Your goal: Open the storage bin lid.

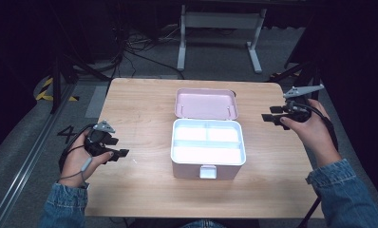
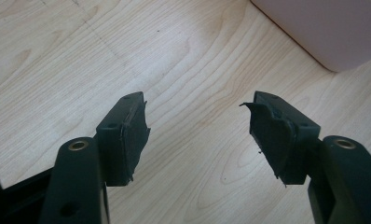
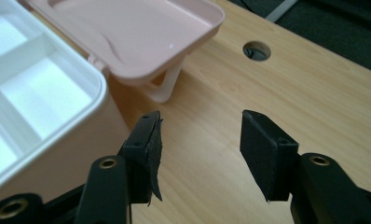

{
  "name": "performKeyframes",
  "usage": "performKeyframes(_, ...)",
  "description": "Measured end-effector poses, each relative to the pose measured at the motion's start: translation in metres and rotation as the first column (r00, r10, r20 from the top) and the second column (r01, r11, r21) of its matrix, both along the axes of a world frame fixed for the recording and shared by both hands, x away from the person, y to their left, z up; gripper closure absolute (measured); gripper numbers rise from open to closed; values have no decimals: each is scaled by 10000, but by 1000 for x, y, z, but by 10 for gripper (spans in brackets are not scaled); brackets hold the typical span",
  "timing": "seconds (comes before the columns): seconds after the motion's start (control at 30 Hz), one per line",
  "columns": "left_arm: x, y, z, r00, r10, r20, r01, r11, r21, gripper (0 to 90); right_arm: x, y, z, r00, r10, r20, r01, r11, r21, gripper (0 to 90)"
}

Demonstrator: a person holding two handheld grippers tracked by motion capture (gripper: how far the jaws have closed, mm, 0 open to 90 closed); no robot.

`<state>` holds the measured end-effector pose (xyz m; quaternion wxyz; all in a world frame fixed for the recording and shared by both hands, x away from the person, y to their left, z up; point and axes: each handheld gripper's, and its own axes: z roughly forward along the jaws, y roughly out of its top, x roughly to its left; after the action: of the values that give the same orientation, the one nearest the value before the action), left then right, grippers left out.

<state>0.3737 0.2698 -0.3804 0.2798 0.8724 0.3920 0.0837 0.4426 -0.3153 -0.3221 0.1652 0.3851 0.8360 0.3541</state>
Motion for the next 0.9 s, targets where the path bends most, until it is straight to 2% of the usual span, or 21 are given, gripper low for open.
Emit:
performKeyframes(0.2, 0, 3, -2, 10000, 43, 37, -42, 9999, -120, 370, -24, -14, -19, 9997, -154, -176, 152, 9998, -105, 490)
performKeyframes(0.37, -2, 3, -4, 10000, 35, -45, -36, 9999, -148, 368, -37, -23, -39, 9986, -331, -403, 322, 9992, -218, 489)
performKeyframes(0.43, -2, 5, -3, 10000, 38, -68, -39, 9999, -121, 367, -40, -26, -46, 9982, -416, -438, 398, 9983, -418, 489)
performKeyframes(0.6, -2, 7, -5, 9999, 142, -90, -142, 9999, -29, 367, -47, -33, -68, 9955, -531, -787, 503, 9980, -378, 489)
performKeyframes(0.67, -2, 8, -5, 9999, 150, -58, -150, 9999, 1, 367, -49, -33, -71, 9947, -574, -849, 544, 9978, -372, 489)
performKeyframes(0.77, -2, 8, -7, 9996, 200, -211, -201, 9998, -34, 367, -53, -35, -80, 9936, -649, -928, 613, 9973, -405, 485)
performKeyframes(0.8, -1, 9, -8, 9998, 178, -111, -177, 9998, 33, 366, -55, -35, -85, 9927, -682, -994, 643, 9971, -412, 483)
performKeyframes(0.9, -1, 10, -9, 9997, 218, -143, -218, 9998, 13, 366, -58, -35, -92, 9924, -717, -996, 670, 9965, -497, 481)
